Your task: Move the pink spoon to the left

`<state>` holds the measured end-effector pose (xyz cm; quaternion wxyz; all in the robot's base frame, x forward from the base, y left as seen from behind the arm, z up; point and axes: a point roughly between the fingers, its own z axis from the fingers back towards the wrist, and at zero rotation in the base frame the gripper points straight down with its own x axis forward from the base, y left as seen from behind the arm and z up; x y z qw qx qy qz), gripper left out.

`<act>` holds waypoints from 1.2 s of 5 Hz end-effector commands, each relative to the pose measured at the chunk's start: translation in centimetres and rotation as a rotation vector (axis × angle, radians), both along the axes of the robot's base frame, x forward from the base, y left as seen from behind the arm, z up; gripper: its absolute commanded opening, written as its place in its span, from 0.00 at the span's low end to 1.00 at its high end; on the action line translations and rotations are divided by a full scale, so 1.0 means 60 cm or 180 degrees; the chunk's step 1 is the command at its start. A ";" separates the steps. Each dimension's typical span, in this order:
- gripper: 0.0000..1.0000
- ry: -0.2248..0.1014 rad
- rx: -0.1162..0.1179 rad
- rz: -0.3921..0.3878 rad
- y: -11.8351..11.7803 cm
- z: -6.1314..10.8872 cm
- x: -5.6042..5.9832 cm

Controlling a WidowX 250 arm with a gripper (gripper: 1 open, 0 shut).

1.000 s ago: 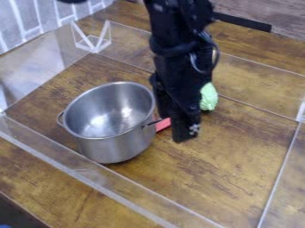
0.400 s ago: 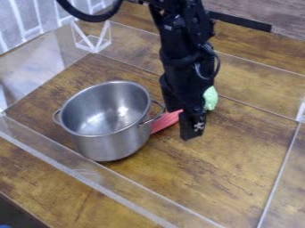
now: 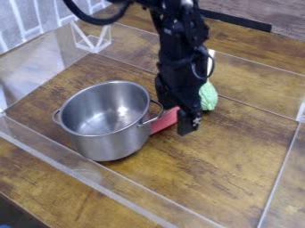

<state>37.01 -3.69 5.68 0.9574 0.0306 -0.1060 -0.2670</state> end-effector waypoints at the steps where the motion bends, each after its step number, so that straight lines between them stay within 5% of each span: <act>1: 1.00 -0.0208 -0.0039 0.0259 0.015 0.021 0.032; 2: 1.00 -0.0182 -0.0065 0.0161 0.010 0.019 0.029; 3: 0.00 -0.0156 -0.0095 0.0056 0.004 0.020 0.026; 4: 0.00 -0.0141 -0.0121 0.0200 -0.001 0.013 0.030; 5: 0.00 -0.0166 -0.0249 0.0382 -0.002 0.010 0.035; 6: 0.00 -0.0137 -0.0399 0.0218 0.009 0.015 0.041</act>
